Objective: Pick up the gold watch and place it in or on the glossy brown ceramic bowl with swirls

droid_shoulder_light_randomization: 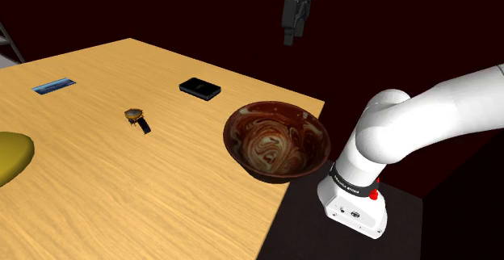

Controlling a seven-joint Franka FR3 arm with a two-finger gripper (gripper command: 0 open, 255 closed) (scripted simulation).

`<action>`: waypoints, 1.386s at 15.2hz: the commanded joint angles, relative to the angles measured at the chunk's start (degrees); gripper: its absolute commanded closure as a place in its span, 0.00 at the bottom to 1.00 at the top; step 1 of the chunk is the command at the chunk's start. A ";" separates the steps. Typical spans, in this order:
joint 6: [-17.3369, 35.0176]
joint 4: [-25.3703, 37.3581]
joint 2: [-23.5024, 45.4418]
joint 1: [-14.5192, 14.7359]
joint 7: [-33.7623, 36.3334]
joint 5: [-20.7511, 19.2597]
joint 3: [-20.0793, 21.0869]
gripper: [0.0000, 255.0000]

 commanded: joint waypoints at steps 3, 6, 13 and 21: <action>1.78 -0.05 1.52 0.71 2.35 1.69 2.17 0.00; 4.51 0.36 4.27 1.73 5.82 3.97 5.41 0.00; 10.87 3.60 12.64 3.59 13.71 7.68 12.89 0.00; 17.25 11.27 25.26 4.87 23.17 7.99 21.22 0.00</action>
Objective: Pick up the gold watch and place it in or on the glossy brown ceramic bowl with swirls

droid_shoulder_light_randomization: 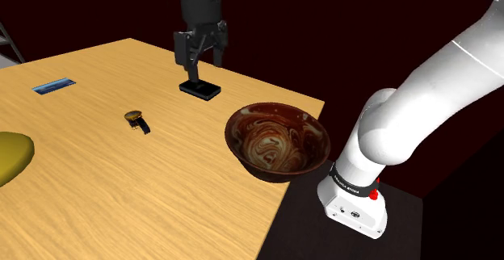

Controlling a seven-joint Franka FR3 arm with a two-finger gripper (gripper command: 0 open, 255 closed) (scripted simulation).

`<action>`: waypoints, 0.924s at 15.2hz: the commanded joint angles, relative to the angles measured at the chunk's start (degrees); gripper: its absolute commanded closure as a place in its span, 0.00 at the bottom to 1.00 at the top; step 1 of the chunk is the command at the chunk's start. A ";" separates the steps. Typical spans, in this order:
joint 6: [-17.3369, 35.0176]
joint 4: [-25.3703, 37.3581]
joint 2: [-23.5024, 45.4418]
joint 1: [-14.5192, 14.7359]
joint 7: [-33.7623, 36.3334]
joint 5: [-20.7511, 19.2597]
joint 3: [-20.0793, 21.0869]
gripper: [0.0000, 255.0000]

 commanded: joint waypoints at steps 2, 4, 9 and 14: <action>1.97 4.07 5.63 0.45 4.04 -0.97 3.17 0.00; 3.07 6.95 9.51 0.79 6.73 -2.16 5.12 0.00; 4.75 15.54 20.21 2.52 13.90 -6.96 9.31 0.00; 6.37 19.29 26.20 4.30 17.62 -10.28 10.62 0.00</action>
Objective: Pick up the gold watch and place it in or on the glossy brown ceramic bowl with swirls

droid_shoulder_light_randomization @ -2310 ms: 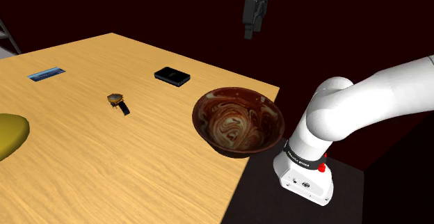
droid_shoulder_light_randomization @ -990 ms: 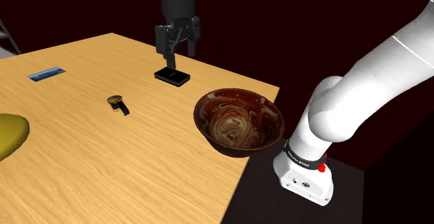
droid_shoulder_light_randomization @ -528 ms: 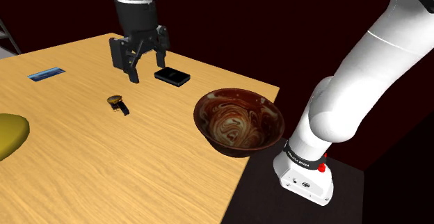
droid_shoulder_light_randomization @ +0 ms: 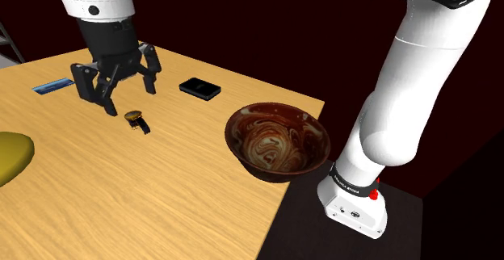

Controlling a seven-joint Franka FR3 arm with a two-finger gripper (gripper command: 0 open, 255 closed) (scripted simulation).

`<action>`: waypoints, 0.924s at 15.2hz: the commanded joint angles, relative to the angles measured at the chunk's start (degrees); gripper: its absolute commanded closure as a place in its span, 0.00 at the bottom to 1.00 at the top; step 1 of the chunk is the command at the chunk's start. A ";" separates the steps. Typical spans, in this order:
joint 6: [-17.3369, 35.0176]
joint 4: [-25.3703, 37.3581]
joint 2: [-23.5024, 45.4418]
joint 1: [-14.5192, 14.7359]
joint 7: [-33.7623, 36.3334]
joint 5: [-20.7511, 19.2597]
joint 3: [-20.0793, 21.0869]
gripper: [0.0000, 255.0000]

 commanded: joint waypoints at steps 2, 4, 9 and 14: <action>2.13 -1.43 0.76 0.17 0.43 -0.46 0.06 0.00; 3.63 -2.77 0.95 0.17 0.52 -0.59 0.03 0.00; 4.80 -3.78 1.15 0.19 0.61 -0.71 0.02 0.00; 4.79 -3.77 1.15 0.19 0.61 -0.71 0.02 1.00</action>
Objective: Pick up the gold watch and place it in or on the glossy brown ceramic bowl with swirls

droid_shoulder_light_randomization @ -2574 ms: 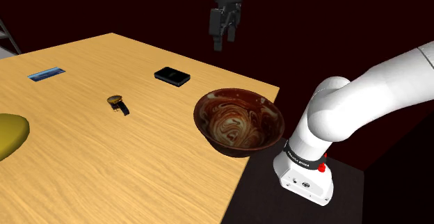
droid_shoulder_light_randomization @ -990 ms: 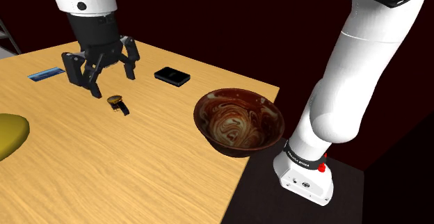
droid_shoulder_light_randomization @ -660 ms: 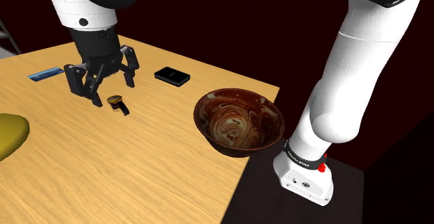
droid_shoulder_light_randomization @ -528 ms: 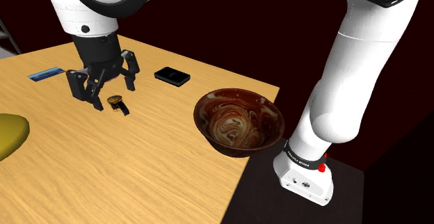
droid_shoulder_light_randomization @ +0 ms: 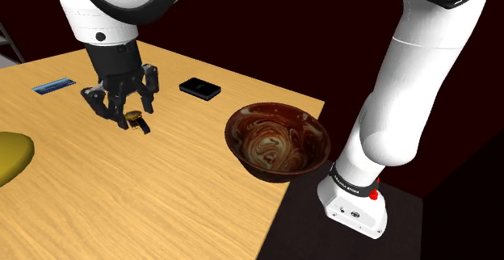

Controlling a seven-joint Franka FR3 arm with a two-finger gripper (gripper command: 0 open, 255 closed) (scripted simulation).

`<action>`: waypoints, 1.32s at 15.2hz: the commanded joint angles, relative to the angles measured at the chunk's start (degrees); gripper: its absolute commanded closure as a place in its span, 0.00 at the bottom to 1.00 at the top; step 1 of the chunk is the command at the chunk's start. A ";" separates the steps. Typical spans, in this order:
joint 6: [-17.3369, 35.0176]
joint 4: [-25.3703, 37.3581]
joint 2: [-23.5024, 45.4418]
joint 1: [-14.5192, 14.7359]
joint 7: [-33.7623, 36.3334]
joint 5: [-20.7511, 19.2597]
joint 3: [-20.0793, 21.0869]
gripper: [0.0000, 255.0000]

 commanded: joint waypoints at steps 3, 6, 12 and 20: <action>0.00 0.00 0.00 0.00 0.00 0.00 0.00 1.00; 0.00 0.01 0.01 0.00 0.00 0.00 0.00 1.00; -2.22 1.93 -0.36 -0.02 -0.16 0.23 0.03 1.00; -8.31 7.76 -0.66 0.05 -0.34 0.47 0.12 1.00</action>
